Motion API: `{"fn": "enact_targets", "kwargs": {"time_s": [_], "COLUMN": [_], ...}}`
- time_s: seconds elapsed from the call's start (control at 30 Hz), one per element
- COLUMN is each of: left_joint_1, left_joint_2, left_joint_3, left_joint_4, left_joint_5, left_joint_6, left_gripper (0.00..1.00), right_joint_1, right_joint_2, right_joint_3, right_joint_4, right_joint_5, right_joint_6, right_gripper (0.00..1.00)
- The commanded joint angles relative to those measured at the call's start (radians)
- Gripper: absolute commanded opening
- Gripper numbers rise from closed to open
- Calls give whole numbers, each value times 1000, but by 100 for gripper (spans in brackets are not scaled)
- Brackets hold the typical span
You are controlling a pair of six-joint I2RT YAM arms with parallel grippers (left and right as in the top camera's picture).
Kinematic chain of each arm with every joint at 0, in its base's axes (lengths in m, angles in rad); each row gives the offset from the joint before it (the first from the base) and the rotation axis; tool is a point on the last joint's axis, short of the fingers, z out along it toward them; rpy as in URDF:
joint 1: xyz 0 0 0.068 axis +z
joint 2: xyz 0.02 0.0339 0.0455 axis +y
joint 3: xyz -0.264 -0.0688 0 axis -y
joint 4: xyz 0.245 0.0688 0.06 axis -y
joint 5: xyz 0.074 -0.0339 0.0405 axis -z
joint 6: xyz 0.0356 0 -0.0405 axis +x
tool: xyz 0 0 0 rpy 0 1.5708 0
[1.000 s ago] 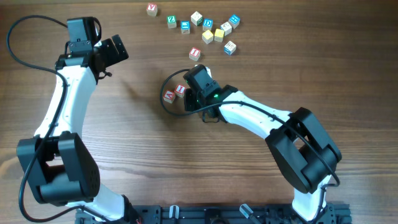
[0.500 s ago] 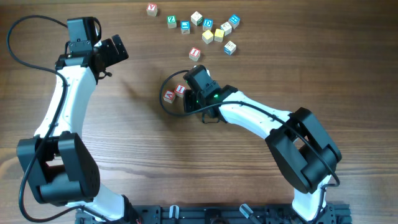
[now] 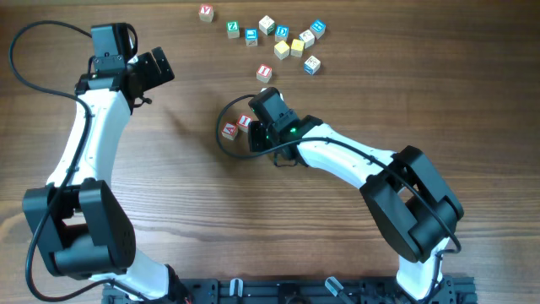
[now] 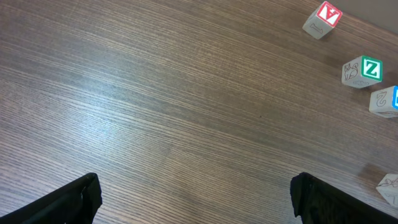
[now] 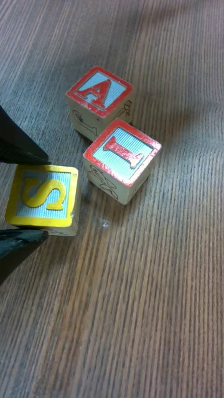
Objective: Form a circle
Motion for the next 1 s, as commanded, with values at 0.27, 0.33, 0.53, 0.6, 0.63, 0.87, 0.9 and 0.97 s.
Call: {"fn": "enact_targets", "kwargs": {"time_s": [0.27,0.33,0.53,0.6,0.63,0.87,0.9,0.97], "left_joint_1": [1,1,1,1,1,1,1,1], "left_joint_2": [-9,-9,-9,-9,-9,-9,-9,-9], "left_joint_3": [5,5,5,5,5,5,5,5], "left_joint_4": [0,0,0,0,0,0,0,0], "left_joint_5": [1,1,0,1,1,1,1,1], "left_joint_6": [-9,-9,-9,-9,-9,-9,-9,-9], "left_gripper": [100,100,100,100,100,100,100,100], "right_joint_1": [3,3,3,3,3,3,3,3], "right_joint_2": [11,11,11,11,11,14,14,14], "right_joint_3": [1,1,1,1,1,1,1,1], "right_joint_4": [20,19,-7,-18,-22,-18,-18,-17], "right_joint_5": [25,23,-2,-3,-3,-2,-2,-2], "right_joint_6": [-76,-74,-71,-52,-46,-46,-46,-46], "right_gripper": [34,35,42,41,44,43,43,43]}}
